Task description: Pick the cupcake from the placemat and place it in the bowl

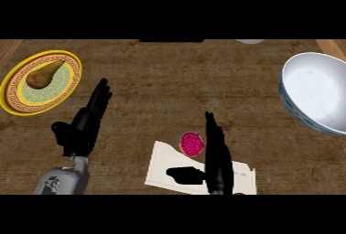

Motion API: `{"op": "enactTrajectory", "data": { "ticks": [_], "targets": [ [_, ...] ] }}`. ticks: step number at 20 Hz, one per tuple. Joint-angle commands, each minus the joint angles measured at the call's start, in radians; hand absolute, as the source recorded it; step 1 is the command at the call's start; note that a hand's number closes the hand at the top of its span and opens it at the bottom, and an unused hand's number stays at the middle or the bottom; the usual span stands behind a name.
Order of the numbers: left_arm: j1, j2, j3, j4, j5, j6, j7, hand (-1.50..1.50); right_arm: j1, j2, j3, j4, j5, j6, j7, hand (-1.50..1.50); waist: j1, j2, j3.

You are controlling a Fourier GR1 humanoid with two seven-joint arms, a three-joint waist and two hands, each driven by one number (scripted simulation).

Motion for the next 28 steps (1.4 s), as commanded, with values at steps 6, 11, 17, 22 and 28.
{"op": "enactTrajectory", "data": {
  "ticks": [6,11,17,22,28],
  "targets": [
    [0.004,-0.02,0.016,-0.002,-0.015,-0.006,-0.009,0.0,-0.097,-0.002,0.019,0.135,-0.093,0.097,-0.098,1.5,0.006,0.009,0.004],
    [0.01,-0.013,0.027,-0.002,-0.018,-0.02,0.001,0.0,-0.128,-0.007,0.007,0.215,-0.071,0.133,-0.178,1.5,0.006,0.008,0.004],
    [0.044,-0.032,0.01,0.001,-0.032,-0.027,-0.031,0.0,-0.012,-0.17,0.029,-0.05,-0.247,0.255,-0.333,1.5,-0.002,0.006,0.004],
    [0.003,-0.036,0.029,0.012,-0.035,-0.004,-0.001,0.0,0.168,-0.458,-0.026,-0.368,-0.438,0.429,-0.481,1.5,-0.027,0.004,0.004],
    [-0.04,-0.036,0.061,0.089,-0.032,-0.013,-0.042,0.0,0.241,-0.461,-0.136,-0.493,-0.511,0.389,-0.703,1.5,-0.025,0.007,0.004]
  ]
}}
